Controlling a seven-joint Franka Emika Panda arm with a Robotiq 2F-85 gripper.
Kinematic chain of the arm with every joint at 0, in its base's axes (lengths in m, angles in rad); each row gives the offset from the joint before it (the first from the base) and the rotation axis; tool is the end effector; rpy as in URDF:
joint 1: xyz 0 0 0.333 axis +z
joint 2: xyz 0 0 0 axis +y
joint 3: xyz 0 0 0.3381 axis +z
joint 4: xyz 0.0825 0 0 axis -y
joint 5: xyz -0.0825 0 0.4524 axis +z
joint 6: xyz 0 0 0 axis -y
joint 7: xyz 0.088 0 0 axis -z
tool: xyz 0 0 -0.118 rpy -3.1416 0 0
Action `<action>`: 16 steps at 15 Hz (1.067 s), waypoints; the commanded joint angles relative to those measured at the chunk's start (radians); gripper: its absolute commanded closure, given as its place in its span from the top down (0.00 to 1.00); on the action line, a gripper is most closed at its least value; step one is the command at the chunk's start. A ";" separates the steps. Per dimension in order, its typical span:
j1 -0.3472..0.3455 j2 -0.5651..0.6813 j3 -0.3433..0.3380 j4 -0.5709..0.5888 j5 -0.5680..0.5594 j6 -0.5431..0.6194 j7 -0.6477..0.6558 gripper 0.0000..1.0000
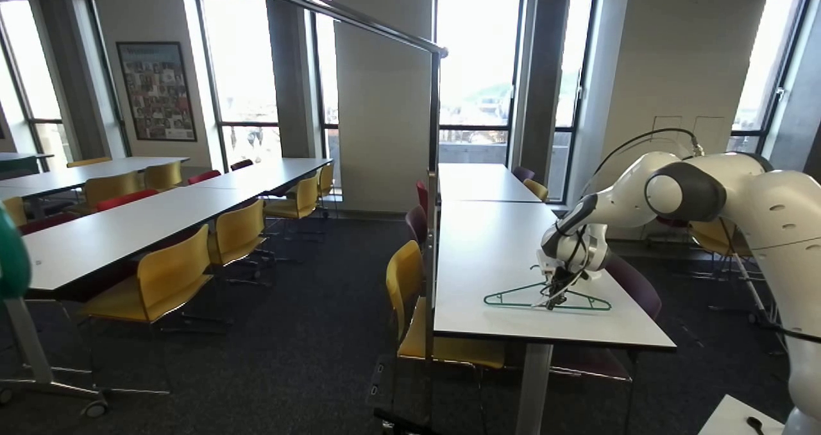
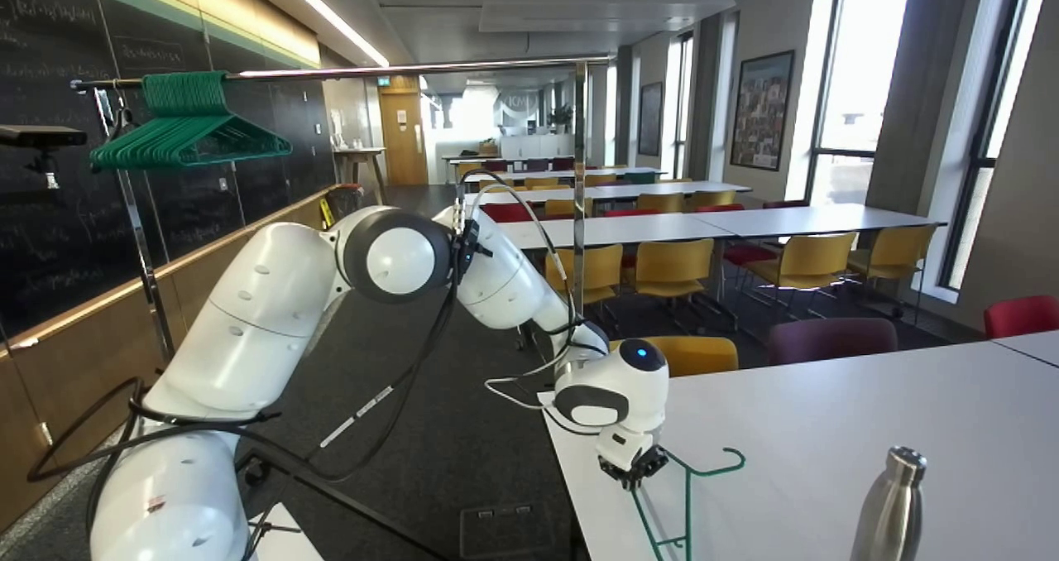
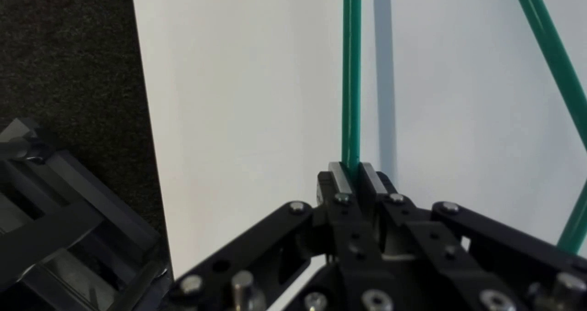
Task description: Put one green hanger on the table.
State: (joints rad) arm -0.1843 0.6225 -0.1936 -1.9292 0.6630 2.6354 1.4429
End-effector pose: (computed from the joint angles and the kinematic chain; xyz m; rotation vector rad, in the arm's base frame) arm 0.6289 -0.2619 0.1257 -1.1157 2.6534 0.0317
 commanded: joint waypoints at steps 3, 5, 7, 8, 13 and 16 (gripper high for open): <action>-0.040 0.005 0.010 0.038 0.008 -0.046 0.052 0.02; -0.046 0.010 0.014 0.042 0.003 -0.049 0.039 0.02; -0.047 0.030 0.010 0.054 -0.008 -0.053 0.037 0.02; -0.052 0.038 0.011 0.060 -0.010 -0.062 0.034 0.02; -0.054 0.067 0.013 0.074 -0.015 -0.063 0.023 0.02; -0.057 0.070 0.019 0.084 -0.019 -0.071 -0.004 0.43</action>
State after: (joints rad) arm -0.2123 0.6947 -0.1927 -1.8779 0.6589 2.6174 1.4705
